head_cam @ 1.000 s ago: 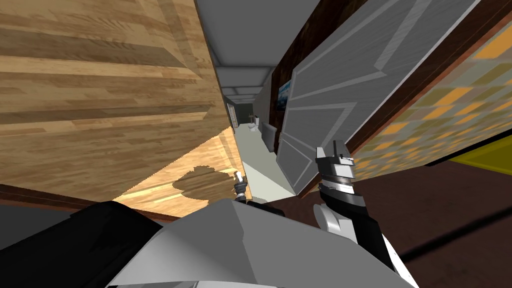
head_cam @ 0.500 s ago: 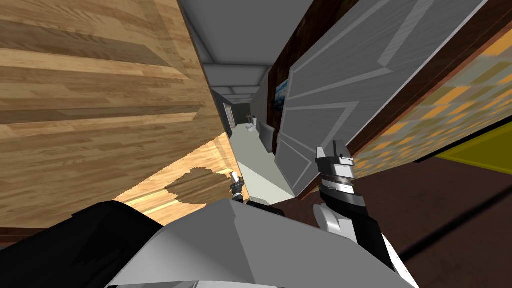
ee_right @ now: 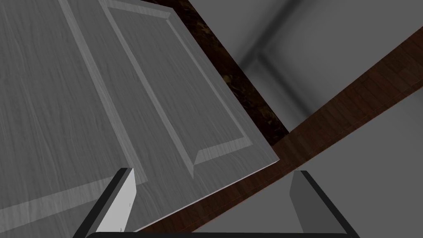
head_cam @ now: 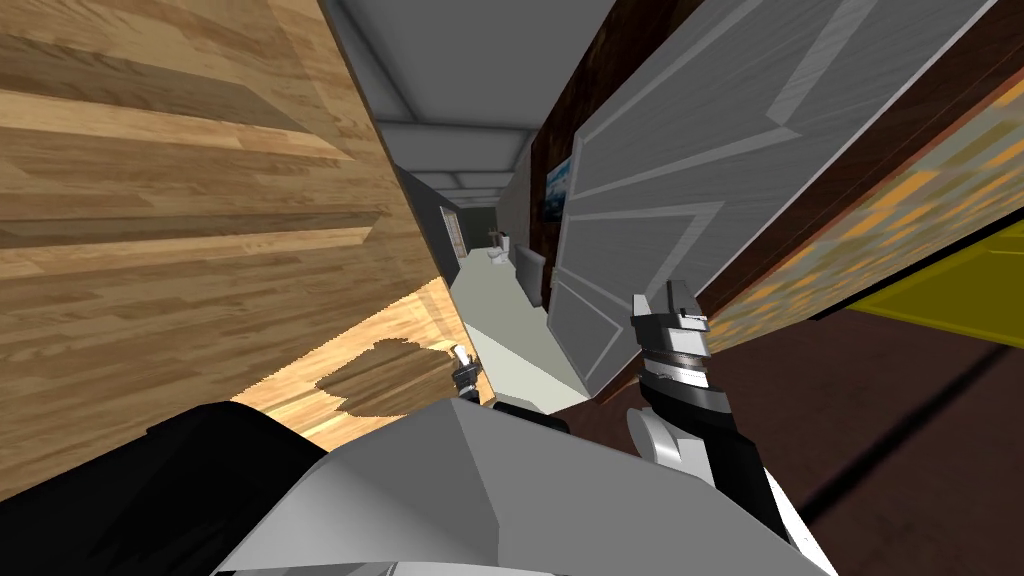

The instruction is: Push the door open

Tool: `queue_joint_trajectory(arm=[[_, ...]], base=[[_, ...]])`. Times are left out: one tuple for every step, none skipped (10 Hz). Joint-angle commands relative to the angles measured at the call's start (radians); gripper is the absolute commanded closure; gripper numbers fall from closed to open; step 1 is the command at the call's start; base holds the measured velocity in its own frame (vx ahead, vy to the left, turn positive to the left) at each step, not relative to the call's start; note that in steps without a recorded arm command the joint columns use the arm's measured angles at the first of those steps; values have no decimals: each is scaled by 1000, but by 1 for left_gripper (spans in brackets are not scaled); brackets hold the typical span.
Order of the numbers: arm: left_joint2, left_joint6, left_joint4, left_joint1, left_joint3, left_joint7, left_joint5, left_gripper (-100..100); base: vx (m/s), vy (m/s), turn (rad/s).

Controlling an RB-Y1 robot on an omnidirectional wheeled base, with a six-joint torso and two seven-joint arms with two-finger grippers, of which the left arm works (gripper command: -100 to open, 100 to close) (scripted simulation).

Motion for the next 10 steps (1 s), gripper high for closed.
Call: queue_joint_trajectory(arm=[[6, -18, -7, 15, 29, -6, 18, 100], [7, -20, -10, 19, 42, -7, 28, 100], [8, -22, -14, 23, 54, -7, 38, 100], [9, -25, -17, 26, 66, -8, 48, 100], [10, -27, -20, 30, 78, -9, 58, 100], [11, -29, -23, 33, 90, -10, 68, 100], [11, -31, -27, 37, 102, -11, 78, 100], [12, -33, -30, 40, 114, -12, 88, 100], [12, -33, -30, 40, 114, -12, 88, 100], [12, -36, -33, 44, 125, -13, 97, 100]], base=[[95, 22, -64], [87, 10, -72], [95, 12, -57], [90, 12, -58], [93, 16, -67], [89, 27, -60], [102, 24, -56], [108, 12, -60], [73, 16, -6], [63, 12, -40]])
